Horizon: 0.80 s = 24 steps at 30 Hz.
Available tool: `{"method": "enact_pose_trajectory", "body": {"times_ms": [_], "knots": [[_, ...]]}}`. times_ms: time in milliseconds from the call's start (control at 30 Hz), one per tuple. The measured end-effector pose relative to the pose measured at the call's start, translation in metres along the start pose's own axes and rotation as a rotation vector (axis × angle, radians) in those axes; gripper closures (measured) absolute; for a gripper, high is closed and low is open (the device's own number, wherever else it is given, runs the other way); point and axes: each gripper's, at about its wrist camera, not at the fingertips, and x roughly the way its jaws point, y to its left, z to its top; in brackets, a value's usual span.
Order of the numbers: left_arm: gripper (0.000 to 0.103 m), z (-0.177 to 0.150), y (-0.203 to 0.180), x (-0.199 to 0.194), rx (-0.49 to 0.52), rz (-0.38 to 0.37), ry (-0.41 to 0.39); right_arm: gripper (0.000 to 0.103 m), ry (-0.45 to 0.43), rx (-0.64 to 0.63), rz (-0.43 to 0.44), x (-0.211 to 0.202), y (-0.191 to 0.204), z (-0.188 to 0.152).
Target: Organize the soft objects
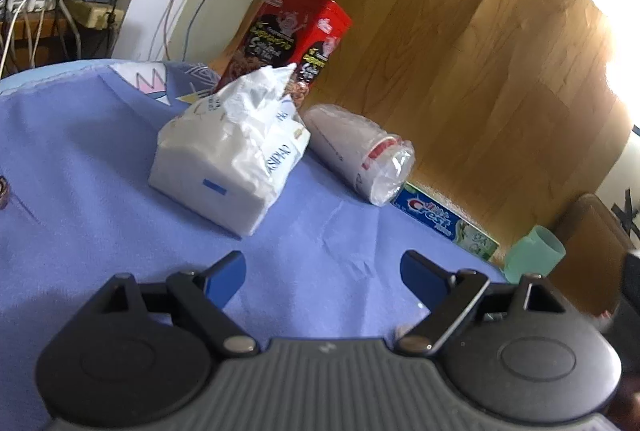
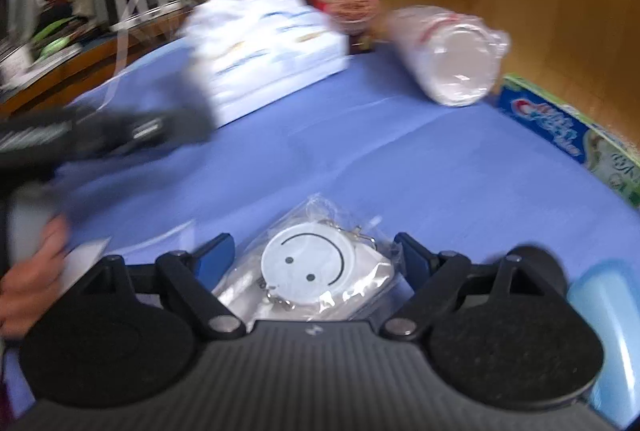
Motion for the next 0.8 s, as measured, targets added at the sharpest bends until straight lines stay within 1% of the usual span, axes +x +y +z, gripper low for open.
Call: {"method": "enact_pose_trajectory", "body": {"times_ms": [67,133,233,300,333,433,500,567,633,733,800], "knots": [[0.013,-0.003,-0.004,-0.003,0.024,-0.005,0.002,0.015,0.006,-0.028,0.032,-0.007,0.010,-0.008],[0.013,-0.005,-0.008,-0.002,0.047,-0.011,0.007,0.015,-0.001,-0.048,0.042,-0.016,0.019,-0.017],[0.013,-0.006,-0.011,-0.001,0.061,-0.020,0.017,0.014,-0.049,-0.025,-0.006,-0.036,0.027,-0.032],[0.013,-0.006,-0.011,0.001,0.062,-0.027,0.031,0.011,-0.117,0.065,-0.055,-0.053,0.025,-0.040],[0.013,-0.006,-0.011,0.002,0.061,-0.033,0.040,0.011,-0.152,0.116,-0.063,-0.063,0.022,-0.046],[0.013,-0.007,-0.013,0.005,0.068,-0.050,0.072,0.009,-0.240,0.233,-0.075,-0.091,0.021,-0.062],[0.013,-0.009,-0.016,0.007,0.082,-0.071,0.099,0.008,-0.279,0.300,-0.058,-0.107,0.022,-0.074],[0.012,-0.011,-0.020,0.009,0.104,-0.092,0.129,0.008,-0.288,0.334,-0.050,-0.114,0.027,-0.084],[0.011,-0.012,-0.023,0.009,0.123,-0.119,0.157,0.008,-0.274,0.342,-0.049,-0.115,0.035,-0.092],[0.011,-0.014,-0.025,0.002,0.129,-0.153,0.204,0.008,-0.234,0.318,-0.064,-0.108,0.047,-0.100],[0.012,-0.011,-0.023,-0.005,0.105,-0.199,0.252,0.008,-0.205,0.286,-0.076,-0.103,0.055,-0.103]]}}
